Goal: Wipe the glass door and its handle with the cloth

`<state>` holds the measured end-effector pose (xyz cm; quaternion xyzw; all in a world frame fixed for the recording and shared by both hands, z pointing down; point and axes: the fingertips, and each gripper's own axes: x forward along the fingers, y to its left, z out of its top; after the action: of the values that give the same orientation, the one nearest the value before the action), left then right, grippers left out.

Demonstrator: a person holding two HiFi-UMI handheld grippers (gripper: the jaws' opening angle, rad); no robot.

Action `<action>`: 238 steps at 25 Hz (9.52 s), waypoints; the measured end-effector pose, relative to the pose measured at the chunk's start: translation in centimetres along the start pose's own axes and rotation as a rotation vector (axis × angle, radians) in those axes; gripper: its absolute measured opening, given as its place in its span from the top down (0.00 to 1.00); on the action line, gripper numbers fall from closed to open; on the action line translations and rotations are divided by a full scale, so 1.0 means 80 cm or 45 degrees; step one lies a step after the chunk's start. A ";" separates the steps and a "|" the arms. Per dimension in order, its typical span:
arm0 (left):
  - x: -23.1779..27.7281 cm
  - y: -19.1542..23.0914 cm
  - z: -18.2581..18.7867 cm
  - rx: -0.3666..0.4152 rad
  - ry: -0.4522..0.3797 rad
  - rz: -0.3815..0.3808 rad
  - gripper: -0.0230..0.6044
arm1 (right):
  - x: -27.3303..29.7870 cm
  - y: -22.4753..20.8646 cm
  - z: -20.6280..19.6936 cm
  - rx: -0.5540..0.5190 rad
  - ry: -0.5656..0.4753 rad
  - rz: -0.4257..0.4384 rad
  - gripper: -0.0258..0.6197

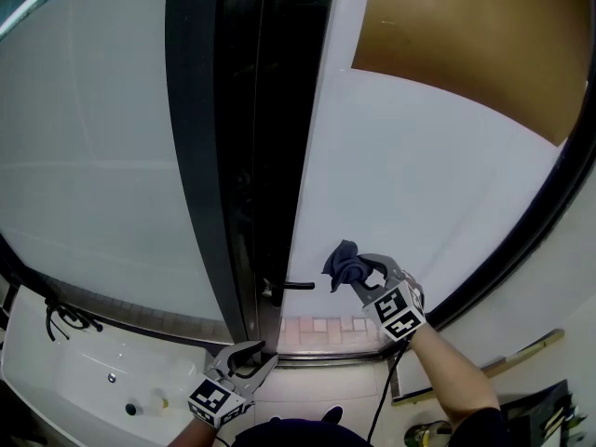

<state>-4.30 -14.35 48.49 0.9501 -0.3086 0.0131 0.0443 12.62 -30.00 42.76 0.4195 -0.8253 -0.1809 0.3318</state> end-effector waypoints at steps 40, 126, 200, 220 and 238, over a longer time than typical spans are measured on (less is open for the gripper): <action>-0.004 -0.001 -0.010 -0.013 -0.003 0.024 0.77 | 0.052 0.081 0.026 0.020 0.082 0.217 0.73; -0.019 0.007 -0.034 -0.037 0.107 0.093 0.77 | 0.165 0.204 0.025 0.860 -0.137 0.392 0.74; -0.047 0.033 -0.044 -0.068 0.088 0.173 0.77 | 0.213 0.241 -0.040 0.899 0.006 0.488 0.74; -0.020 0.012 -0.028 -0.027 0.068 0.050 0.77 | 0.082 0.163 -0.092 1.089 -0.108 0.260 0.74; 0.013 -0.026 -0.017 -0.006 0.066 -0.043 0.78 | -0.155 0.139 -0.078 0.930 -0.306 0.018 0.74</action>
<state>-2.21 -13.13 49.77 0.9544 -0.2912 0.0361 0.0546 15.94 -13.54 48.73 0.4803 -0.8713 0.0795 0.0627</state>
